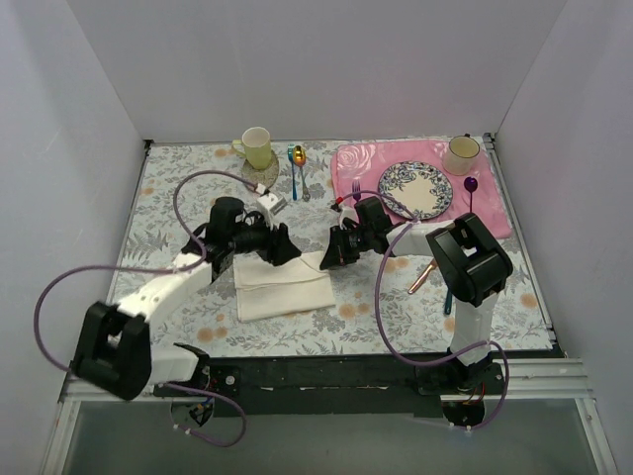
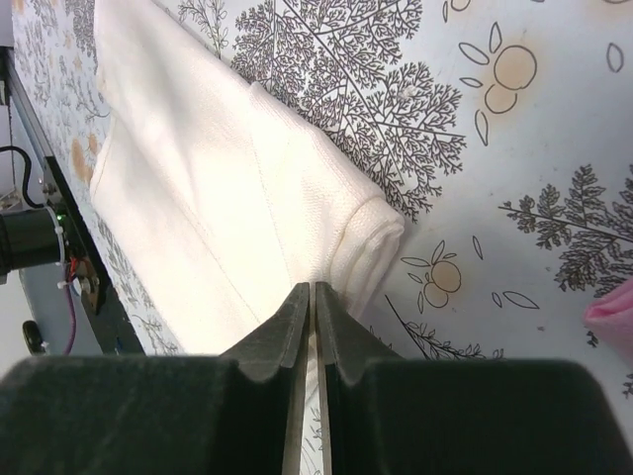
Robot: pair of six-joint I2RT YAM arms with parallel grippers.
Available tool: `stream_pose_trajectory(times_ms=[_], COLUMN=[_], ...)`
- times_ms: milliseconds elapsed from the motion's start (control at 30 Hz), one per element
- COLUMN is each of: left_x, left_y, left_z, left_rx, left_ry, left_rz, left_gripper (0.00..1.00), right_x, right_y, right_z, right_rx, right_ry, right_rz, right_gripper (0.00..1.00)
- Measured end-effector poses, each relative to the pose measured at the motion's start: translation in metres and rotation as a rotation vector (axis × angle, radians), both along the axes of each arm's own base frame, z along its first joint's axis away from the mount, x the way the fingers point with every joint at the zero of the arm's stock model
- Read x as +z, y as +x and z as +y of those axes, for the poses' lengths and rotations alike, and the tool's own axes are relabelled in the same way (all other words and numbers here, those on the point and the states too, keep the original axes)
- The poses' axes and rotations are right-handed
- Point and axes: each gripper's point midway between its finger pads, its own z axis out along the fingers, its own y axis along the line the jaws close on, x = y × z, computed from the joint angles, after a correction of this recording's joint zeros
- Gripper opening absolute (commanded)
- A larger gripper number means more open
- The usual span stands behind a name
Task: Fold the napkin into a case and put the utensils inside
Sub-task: Pick up the 2/3-rectangle-folded napkin from the center of the board.
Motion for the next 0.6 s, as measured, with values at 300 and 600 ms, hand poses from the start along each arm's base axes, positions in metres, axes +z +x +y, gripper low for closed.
stream_pose_trajectory(times_ms=[300,600], left_x=[-0.049,-0.108], left_y=[-0.124,-0.14], left_z=[0.023,0.067], left_rx=[-0.37,-0.554], left_ry=[0.447,0.84], left_rz=[-0.502,-0.56], left_gripper=[0.51,0.26], right_x=[0.0,0.0], right_y=[0.001,0.002], right_z=[0.001,0.002], right_rx=[0.023,0.046], right_ry=[-0.001,-0.009], right_rz=[-0.033,-0.069], right_gripper=[0.15,0.13])
